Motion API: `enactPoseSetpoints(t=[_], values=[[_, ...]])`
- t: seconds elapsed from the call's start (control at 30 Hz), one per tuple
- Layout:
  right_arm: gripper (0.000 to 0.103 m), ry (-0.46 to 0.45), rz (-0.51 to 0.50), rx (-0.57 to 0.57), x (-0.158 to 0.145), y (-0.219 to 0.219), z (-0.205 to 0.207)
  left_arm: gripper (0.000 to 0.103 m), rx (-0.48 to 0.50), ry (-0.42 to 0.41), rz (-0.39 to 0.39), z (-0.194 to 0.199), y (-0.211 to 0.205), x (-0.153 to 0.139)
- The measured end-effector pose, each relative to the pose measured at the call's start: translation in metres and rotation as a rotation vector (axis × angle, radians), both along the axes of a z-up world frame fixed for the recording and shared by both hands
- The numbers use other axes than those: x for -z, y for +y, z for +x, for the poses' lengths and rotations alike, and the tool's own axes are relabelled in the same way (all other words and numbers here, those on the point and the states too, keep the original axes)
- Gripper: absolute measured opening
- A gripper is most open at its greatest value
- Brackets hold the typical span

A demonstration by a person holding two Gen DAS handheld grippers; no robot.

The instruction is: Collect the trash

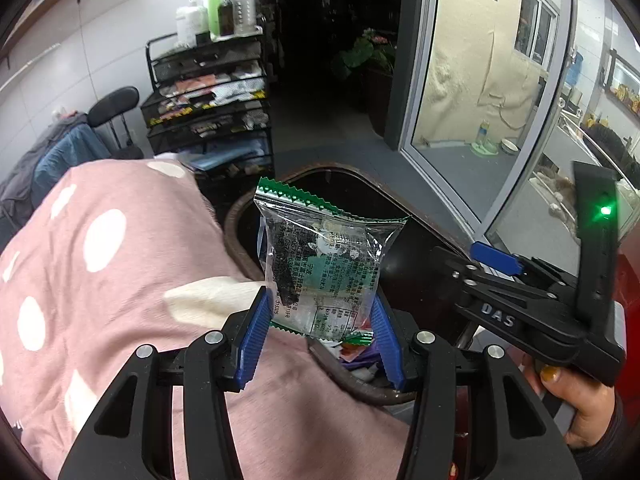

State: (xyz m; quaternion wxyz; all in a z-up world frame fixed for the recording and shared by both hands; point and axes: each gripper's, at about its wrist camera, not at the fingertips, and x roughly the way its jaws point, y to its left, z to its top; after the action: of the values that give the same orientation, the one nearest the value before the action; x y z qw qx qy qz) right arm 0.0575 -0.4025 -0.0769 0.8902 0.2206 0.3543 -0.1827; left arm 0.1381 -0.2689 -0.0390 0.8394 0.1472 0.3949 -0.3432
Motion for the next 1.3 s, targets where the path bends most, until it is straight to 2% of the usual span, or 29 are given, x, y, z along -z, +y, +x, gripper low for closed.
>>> enactPoseSetpoints(t=[0.2,0.33,0.37,0.43,0.6,0.93,1.3], values=[[0.06,0.006,0.01,0.036,0.0,-0.011,-0.009,0.05,0.001,0.027,0.039,0.009,-0.017,0.012],[0.064,0.008,0.01,0.052,0.002,-0.016,-0.012,0.053,0.008,0.044,0.058,0.011,-0.024,0.018],[0.065,0.009,0.013,0.054,0.002,-0.018,-0.013,0.055,0.008,0.04,0.072,0.012,-0.027,0.019],[0.069,0.01,0.015,0.061,0.002,-0.02,-0.014,0.078,-0.001,0.028,0.1,0.011,-0.029,0.022],[0.082,-0.012,0.006,0.104,0.001,-0.026,-0.021,0.087,-0.007,0.0,0.112,0.009,-0.026,0.022],[0.088,-0.025,0.012,0.137,-0.002,-0.031,-0.025,0.097,-0.049,-0.119,0.026,-0.012,0.003,-0.008],[0.091,-0.099,-0.036,0.119,-0.017,-0.004,-0.026,0.098,-0.172,-0.233,-0.052,-0.037,0.07,-0.028]])
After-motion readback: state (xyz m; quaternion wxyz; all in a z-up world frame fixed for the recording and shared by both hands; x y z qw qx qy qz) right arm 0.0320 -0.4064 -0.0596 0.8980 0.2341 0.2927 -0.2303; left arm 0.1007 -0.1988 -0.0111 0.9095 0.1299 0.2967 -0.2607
